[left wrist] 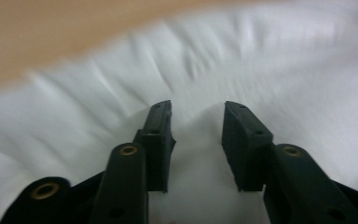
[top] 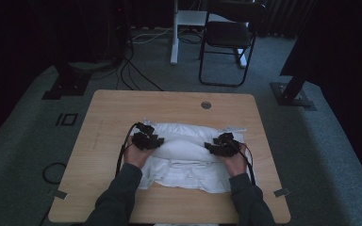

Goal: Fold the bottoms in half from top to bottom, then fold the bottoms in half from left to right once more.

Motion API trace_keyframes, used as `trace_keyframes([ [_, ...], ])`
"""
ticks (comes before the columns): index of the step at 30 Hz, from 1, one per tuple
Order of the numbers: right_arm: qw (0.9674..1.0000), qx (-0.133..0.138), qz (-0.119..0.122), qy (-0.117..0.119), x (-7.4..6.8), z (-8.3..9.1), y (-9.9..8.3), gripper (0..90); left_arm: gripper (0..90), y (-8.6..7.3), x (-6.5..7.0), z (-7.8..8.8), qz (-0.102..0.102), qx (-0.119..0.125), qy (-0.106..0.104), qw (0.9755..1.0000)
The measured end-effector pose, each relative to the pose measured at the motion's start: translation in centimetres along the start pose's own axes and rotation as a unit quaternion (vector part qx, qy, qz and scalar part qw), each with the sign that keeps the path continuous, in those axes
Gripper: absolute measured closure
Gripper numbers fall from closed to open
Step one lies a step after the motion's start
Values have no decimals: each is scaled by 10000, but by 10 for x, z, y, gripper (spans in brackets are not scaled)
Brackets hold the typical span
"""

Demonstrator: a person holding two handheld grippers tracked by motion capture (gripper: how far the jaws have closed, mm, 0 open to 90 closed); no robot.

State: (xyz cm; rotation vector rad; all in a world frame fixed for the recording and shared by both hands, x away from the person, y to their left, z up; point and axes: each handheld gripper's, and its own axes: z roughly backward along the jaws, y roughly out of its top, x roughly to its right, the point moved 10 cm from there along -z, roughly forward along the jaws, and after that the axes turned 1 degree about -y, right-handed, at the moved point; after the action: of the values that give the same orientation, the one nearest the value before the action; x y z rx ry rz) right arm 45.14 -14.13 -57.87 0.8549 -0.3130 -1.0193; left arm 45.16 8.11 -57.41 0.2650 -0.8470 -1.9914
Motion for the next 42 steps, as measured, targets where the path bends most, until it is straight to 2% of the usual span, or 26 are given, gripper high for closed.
trace_keyframes([
  [3,10000,-26,29,26,-4,2,-10,482,656,-15,8,1,-13,6,-128,9999],
  [4,10000,-7,43,63,-6,8,-17,479,656,-29,15,6,-31,43,-234,9997],
  [5,10000,-7,43,63,-6,8,-17,479,656,-29,15,6,-31,43,-234,9997],
  [6,9999,-21,94,59,-7,12,-25,473,655,-43,20,10,-80,23,-271,9996],
  [7,9999,-21,94,59,-7,12,-25,473,654,-43,20,10,-80,23,-271,9996],
  [8,9997,-126,202,3,-8,12,-34,469,653,-57,22,9,-188,-68,-251,9995],
  [9,9996,-158,250,-18,-8,11,-39,467,653,-62,21,9,-187,-71,-237,9995],
  [12,9995,-221,230,37,-7,5,-52,467,644,-68,19,7,-157,-80,-244,9995],
  [14,9998,-138,108,111,-6,2,-54,468,638,-70,16,6,-215,-79,-188,9996],
  [17,9999,-113,83,98,-6,0,-55,470,635,-70,12,5,-241,-72,-154,9996],
  [19,9999,-105,109,69,-7,-1,-55,471,633,-69,7,7,-77,-32,-214,9997],
  [22,9999,-94,49,65,-7,-1,-55,472,533,-62,-5,21,42,241,-28,9997],
  [23,9999,-89,45,71,-7,-1,-56,473,496,-58,-19,31,165,416,274,9986],
  [24,9999,-86,38,76,-7,-1,-56,474,451,-58,-29,35,257,437,520,9974],
  [25,9999,-87,32,76,-7,-1,-56,475,398,-59,-39,37,420,432,650,9961],
  [26,9999,-90,38,73,-7,-1,-56,475,360,-62,-49,38,602,388,724,9948],
  [27,9999,-91,38,72,-7,-1,-56,475,313,-62,-49,38,602,388,724,9948],
  [28,9999,-86,28,74,-7,-1,-56,475,276,-67,-64,37,922,295,820,9919],
  [29,9999,-86,28,74,-7,-1,-56,475,262,-67,-64,37,922,295,820,9919],
  [30,9999,-80,22,78,-7,-1,-56,475,234,-73,-72,33,1072,207,869,9902],
  [33,9999,-77,12,85,-8,-2,-56,475,183,-76,-75,29,1106,145,909,9896],
  [34,9999,-73,10,91,-8,-2,-56,475,168,-78,-76,25,1101,78,979,9891],
  [38,9999,-49,-15,98,-8,-2,-56,475,148,-79,-77,21,1160,43,960,9886],
  [41,9999,-29,-42,133,-8,-1,-56,476,138,-78,-78,25,1219,107,912,9883],
  [42,9999,-30,-48,142,-7,-1,-56,476,137,-77,-80,29,1290,209,906,9873],
])
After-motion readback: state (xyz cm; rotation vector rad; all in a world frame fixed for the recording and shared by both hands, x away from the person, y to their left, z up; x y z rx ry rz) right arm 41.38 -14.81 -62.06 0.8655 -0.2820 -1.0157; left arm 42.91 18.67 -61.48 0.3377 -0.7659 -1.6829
